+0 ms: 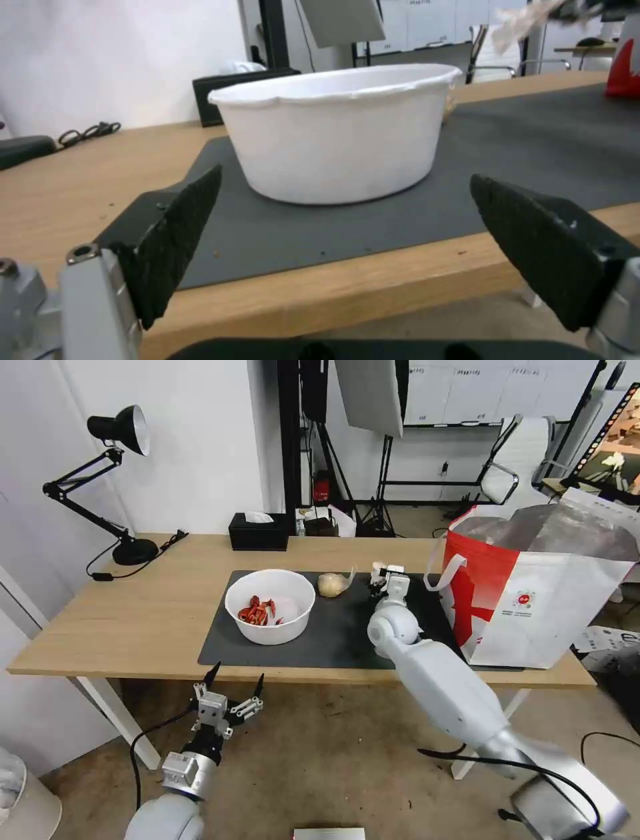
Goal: Pick up the trash from the table and place it into the takeout bag.
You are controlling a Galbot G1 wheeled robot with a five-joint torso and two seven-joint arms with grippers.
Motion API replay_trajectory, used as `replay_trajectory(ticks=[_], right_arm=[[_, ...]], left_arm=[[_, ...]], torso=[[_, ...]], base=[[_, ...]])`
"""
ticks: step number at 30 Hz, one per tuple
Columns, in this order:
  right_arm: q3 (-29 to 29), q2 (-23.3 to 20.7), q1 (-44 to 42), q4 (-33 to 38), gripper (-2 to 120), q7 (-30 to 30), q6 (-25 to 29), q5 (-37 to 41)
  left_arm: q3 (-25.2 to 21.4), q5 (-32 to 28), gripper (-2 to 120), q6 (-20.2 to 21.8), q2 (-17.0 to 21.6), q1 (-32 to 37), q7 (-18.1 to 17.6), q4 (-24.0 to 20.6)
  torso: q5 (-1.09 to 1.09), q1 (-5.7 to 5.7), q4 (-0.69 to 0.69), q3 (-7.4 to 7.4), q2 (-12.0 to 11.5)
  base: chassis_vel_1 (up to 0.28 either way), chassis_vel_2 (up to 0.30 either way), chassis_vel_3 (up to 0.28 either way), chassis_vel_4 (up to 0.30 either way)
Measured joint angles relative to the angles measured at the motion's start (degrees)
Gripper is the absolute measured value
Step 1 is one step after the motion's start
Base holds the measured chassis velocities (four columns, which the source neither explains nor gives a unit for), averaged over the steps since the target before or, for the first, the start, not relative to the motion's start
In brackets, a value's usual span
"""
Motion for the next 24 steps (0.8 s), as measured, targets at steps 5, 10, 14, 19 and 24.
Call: replay_trajectory(ticks=[5, 10, 14, 19, 24], right_arm=[[1.46, -4.35, -6.38, 9.05, 0, -3.52, 5.7, -5.67], [6.17, -7.79, -13.15, 14.99, 0, -10.59, 14.14, -13.21], [9.84, -9.42, -14.15, 17.8, 0, -11.96, 17.51, -15.57], [12.33, -12.22, -9.76, 19.4, 0, -6.25, 13.22, -14.8], [13.81, -15.35, -4.86, 18.95, 0, 4.53, 3.04, -8.43]], left_arm=[[-0.06, 0.46, 100, -0.04, -0.25, 0.48, 0.03, -0.16], [0.25, 1.32, 100, -0.42, -0.57, 0.97, 0.08, -0.11], [0.32, 1.43, 100, -0.53, -0.59, 1.01, 0.1, -0.08], [0.36, 1.48, 100, -0.53, -0.61, 1.14, 0.1, -0.32], [0.37, 1.52, 100, -0.53, -0.62, 1.22, 0.09, -0.35]], torso=[[0.01, 0.0, -0.01, 0.0, 0.0], [0.0, -0.01, -0.02, 0.0, 0.0], [0.0, -0.01, -0.01, 0.0, 0.0], [-0.01, -0.01, 0.0, 0.0, 0.0], [0.0, 0.0, 0.0, 0.0, 0.0]], base=[[0.0, 0.0, 0.0, 0.0], [0.0, 0.0, 0.0, 0.0], [0.0, 0.0, 0.0, 0.0], [0.0, 0.0, 0.0, 0.0], [0.0, 0.0, 0.0, 0.0]])
